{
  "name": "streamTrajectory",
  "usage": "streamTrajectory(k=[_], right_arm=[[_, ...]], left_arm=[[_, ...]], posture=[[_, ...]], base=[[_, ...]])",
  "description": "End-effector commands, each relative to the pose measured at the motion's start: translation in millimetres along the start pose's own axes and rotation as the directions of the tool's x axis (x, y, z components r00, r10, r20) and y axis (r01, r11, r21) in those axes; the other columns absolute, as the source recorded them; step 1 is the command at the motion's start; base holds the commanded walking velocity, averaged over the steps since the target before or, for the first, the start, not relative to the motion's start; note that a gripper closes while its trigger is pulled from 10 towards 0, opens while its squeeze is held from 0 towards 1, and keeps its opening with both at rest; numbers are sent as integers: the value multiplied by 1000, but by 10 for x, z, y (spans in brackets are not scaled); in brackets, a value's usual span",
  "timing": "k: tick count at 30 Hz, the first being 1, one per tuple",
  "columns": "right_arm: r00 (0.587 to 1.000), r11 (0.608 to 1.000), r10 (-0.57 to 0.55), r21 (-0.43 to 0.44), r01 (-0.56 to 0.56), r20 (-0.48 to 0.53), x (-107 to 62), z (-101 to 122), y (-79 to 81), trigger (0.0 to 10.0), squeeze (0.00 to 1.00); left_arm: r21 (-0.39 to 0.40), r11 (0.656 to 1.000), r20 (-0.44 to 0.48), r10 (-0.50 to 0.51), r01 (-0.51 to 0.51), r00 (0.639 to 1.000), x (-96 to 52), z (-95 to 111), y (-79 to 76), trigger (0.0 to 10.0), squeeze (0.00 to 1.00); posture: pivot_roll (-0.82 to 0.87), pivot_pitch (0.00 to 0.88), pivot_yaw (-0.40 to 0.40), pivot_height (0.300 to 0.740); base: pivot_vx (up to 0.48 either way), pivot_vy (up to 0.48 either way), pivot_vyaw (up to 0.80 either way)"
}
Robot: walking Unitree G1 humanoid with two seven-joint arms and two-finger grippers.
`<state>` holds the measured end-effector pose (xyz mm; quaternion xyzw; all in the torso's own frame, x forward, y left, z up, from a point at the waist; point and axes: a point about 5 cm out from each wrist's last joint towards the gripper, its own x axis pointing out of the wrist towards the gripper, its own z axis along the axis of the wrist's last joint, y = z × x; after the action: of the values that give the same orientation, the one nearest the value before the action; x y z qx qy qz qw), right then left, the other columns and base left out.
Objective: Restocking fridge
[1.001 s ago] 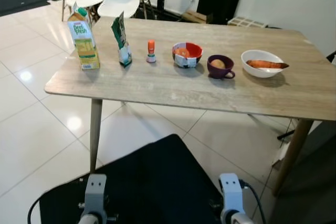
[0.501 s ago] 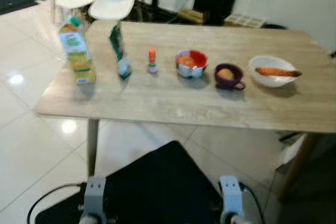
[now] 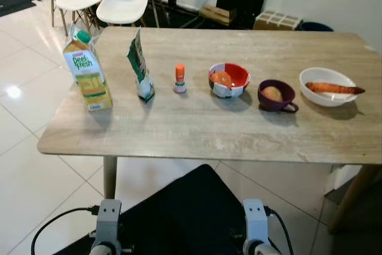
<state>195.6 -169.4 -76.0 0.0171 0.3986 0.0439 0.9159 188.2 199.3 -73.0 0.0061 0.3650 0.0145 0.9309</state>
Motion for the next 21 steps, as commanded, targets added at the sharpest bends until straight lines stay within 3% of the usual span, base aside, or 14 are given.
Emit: streamTrajectory(k=[1,11,17,20,21], right_arm=[[1000,1000,-8,7,8,-13,-23,-59,-33,10000,0],[1000,999,18,43,-19,22,-13,29,-76,10000,0],[998,994,27,102,-33,58,-11,91,-116,10000,0],[984,989,121,75,-131,129,-14,227,-142,10000,0],[960,970,223,60,-236,168,-30,299,-142,10000,0]], left_arm=[[3,1000,-24,-5,5,1000,-24,-77,-29,10000,0],[14,1000,-12,-15,16,1000,-15,-61,-92,10000,0],[43,998,33,-38,36,999,-33,-28,-24,10000,0],[61,995,82,-77,72,994,-59,2,23,10000,0],[83,989,124,-136,126,983,-79,35,19,10000,0]], posture=[[-55,72,-22,716],[-61,58,-22,736],[-64,57,-24,740],[-69,58,-25,740],[-72,60,-24,740]], base=[[0,0,0],[0,0,0],[0,0,0],[0,0,0],[0,0,0]])
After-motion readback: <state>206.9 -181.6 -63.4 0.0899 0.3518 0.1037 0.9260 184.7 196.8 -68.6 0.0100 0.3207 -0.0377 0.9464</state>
